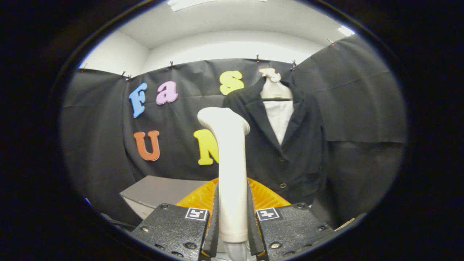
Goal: Iron the clothes twice with a garment steamer, once on the left side and once on the right side.
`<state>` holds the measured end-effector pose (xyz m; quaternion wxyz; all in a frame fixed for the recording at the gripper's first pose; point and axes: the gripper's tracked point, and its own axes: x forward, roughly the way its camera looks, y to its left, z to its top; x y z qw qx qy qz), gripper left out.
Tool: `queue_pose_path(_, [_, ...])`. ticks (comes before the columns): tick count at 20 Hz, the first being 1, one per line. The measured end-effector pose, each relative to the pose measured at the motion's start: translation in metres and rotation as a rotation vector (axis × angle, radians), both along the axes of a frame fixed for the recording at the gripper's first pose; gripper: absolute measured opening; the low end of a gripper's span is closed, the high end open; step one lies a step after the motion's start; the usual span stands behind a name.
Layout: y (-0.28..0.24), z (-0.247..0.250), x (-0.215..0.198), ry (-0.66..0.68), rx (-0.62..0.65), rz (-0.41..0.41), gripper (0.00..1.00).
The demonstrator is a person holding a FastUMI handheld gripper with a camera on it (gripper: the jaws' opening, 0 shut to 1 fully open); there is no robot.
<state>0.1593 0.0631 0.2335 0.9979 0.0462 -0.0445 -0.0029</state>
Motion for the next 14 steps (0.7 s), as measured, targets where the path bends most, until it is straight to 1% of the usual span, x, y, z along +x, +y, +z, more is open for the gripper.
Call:
queue_pose_path(3, [-0.034,0.020,0.010,-0.020,0.026,-0.031,0.36])
queue_pose_path(5, [-0.047,0.033,0.022,-0.025,0.029,-0.032,0.36])
queue_pose_path(9, [-0.060,0.059,0.050,-0.042,0.009,-0.016,0.36])
queue_pose_path(12, [-0.058,0.066,0.073,-0.050,-0.011,0.000,0.36])
queue_pose_path(14, [-0.060,0.067,0.086,-0.052,-0.033,-0.008,0.36])
